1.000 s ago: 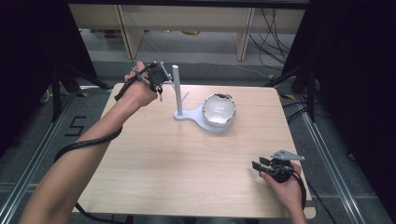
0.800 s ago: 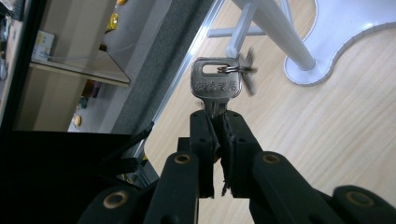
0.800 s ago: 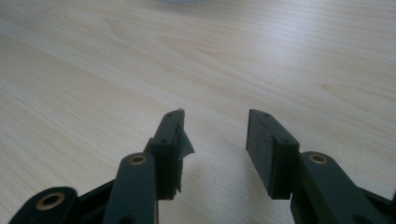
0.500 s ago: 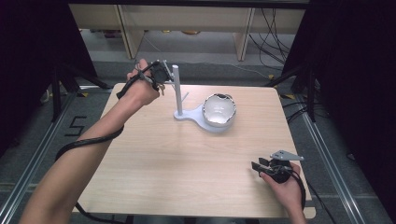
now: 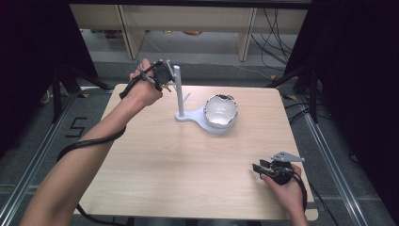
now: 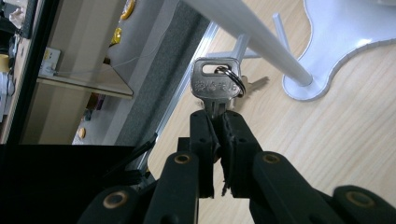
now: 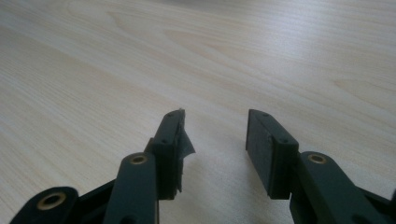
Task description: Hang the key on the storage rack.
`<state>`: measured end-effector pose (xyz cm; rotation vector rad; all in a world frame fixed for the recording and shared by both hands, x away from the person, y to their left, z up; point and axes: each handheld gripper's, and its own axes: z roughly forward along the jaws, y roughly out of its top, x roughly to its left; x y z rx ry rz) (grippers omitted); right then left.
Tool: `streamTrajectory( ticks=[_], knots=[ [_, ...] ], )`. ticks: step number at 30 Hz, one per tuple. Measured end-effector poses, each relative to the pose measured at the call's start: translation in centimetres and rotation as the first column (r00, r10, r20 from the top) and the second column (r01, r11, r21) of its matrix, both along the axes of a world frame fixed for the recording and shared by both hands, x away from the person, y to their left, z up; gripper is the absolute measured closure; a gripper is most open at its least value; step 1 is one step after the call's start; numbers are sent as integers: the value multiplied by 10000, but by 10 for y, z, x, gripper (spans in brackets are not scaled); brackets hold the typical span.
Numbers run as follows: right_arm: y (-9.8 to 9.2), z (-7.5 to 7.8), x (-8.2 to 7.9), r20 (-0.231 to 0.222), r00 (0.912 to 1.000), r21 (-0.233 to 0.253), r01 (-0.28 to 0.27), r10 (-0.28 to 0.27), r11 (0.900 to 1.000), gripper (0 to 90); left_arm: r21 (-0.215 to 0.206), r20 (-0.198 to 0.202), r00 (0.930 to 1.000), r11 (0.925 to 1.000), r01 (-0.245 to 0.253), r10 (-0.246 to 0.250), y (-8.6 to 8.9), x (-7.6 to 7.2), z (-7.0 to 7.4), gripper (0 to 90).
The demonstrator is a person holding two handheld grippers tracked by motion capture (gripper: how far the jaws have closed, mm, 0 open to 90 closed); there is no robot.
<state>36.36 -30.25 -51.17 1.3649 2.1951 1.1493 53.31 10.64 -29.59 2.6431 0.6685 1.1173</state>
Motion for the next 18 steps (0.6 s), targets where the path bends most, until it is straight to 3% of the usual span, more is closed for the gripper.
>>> streamTrajectory(
  ticks=[3, 4, 8, 15, 18],
  knots=[
    [-1, 1, 0, -172, 9997, -14, -162, 162, 9999, 580, 40, 9, 9999, 9999, 131, -131, -4, -1, 2, 834],
    [2, 1, -3, -411, 9990, 233, 200, -191, 9995, 580, 26, 17, 9999, 9999, 145, -145, -4, -1, 2, 834],
    [1, 0, -1, -227, 9997, -49, 86, -87, 10000, 580, 52, -2, 10000, 10000, 82, -82, -4, 2, -1, 834],
    [0, 0, -2, -112, 9999, 38, 42, -41, 10000, 580, -31, 88, 9999, 10000, -50, 50, 1, 7, -5, 834],
    [1, 1, -2, -290, 9996, 126, -14, 18, 9999, 580, -71, 126, 9999, 10000, -13, 14, 2, 8, -6, 834]
  ],
)
